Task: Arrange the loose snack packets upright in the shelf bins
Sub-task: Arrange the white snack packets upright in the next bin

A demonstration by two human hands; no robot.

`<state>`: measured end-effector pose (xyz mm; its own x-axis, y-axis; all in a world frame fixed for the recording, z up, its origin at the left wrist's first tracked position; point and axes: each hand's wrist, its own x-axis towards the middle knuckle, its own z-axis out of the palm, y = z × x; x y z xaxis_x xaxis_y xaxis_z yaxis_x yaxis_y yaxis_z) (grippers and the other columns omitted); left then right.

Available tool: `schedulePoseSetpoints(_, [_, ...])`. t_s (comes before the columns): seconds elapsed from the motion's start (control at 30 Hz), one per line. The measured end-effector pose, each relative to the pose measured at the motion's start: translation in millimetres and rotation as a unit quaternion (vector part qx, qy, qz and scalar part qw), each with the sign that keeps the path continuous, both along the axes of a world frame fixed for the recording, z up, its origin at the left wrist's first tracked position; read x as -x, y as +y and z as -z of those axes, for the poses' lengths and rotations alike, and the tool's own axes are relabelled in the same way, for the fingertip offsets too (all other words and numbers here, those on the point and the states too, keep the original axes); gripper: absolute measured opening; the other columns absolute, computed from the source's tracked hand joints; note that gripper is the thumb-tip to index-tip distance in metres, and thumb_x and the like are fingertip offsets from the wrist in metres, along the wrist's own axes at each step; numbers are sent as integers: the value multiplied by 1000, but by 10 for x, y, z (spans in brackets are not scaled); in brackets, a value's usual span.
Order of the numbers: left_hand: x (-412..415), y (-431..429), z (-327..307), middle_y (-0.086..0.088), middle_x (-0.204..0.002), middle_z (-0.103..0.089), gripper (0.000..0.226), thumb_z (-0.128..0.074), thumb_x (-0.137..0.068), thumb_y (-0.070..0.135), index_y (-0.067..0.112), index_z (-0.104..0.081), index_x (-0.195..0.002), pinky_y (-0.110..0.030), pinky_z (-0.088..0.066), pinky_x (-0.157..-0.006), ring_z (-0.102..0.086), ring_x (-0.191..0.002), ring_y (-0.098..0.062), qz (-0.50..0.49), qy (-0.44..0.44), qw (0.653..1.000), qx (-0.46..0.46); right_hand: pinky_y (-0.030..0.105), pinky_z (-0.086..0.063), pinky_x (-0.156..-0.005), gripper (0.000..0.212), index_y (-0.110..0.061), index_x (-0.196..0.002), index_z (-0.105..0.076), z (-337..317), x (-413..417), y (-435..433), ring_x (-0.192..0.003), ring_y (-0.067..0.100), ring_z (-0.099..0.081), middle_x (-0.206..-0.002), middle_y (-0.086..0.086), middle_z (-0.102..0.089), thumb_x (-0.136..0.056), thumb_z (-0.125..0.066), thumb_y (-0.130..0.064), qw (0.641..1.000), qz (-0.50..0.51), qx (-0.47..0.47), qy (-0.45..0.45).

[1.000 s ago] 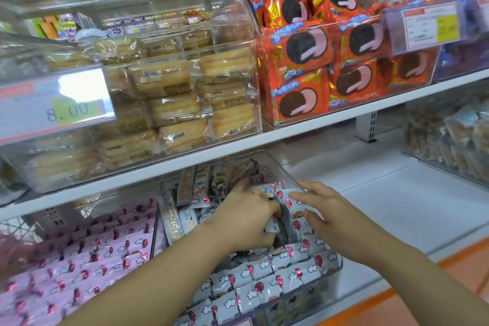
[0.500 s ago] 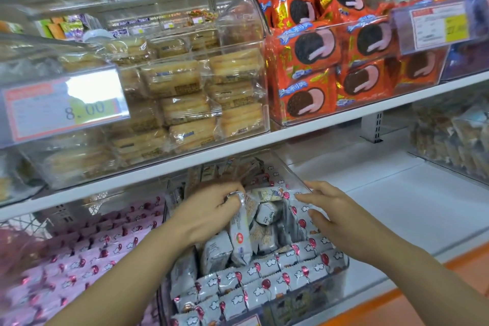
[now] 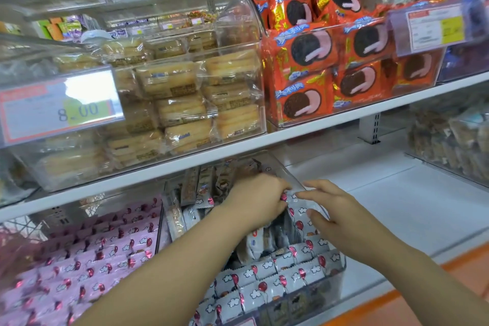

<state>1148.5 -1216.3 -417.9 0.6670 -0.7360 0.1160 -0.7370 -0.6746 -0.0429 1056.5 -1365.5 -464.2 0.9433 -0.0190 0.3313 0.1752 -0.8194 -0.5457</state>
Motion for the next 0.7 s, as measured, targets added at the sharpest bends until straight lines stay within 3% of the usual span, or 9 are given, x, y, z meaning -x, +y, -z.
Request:
schedulePoseSetpoints(0.07, [-56,-102,46,-9,-124,-60,42,-49,-95,20,29,-48,-136,-30,-46,-69,-61,-102,-28,-11,14,999,-34,12,-28,-100,36,-31,-132,-52,-4,6,-17,-130,2,-35,-142,-16,-35,-96,-50,-23,1000,0,0,-7])
schedulePoseSetpoints(0.23, [-202,-93,41,-5,-114,-64,28,-51,-97,29,24,-58,-123,-34,-48,-81,-58,-99,-23,7,147,989,-19,11,-28,-98,36,-31,-131,-52,-20,11,-44,-129,2,-35,-141,-17,-35,-96,-51,-24,1000,1,4,-5])
schedulePoseSetpoints(0.3, [-230,-78,40,-6,-109,-64,27,-50,-98,31,18,-60,-120,-32,-45,-78,-57,-95,-22,17,175,984,-21,11,-27,-99,36,-31,-131,-52,-22,8,-38,-129,2,-36,-141,-16,-36,-96,-51,-24,1000,0,5,-4])
schedulePoseSetpoints(0.4, [-232,-116,48,-7,-101,-59,24,-47,-99,25,11,-59,-115,-27,-34,-69,-53,-92,-25,18,189,981,-30,12,-28,-99,36,-32,-130,-53,-17,7,-29,-128,2,-37,-141,-16,-36,-96,-52,-24,1000,-1,6,-1])
schedulePoseSetpoints(0.53, [-218,-167,65,-12,-127,-54,35,-43,-101,26,11,-46,-132,-26,-32,-78,-50,-112,-27,-15,201,978,-44,12,-28,-101,36,-32,-131,-53,-24,18,-22,-129,1,-36,-141,-16,-36,-96,-51,-24,1000,0,2,2])
schedulePoseSetpoints(0.7, [-188,-187,133,-8,-118,-56,18,-47,-98,23,18,-49,-115,-30,-38,-74,-47,-93,-21,-45,173,983,-29,13,-27,-101,35,-32,-130,-53,-32,24,-15,-129,2,-36,-142,-15,-36,-96,-51,-22,1000,-3,2,5])
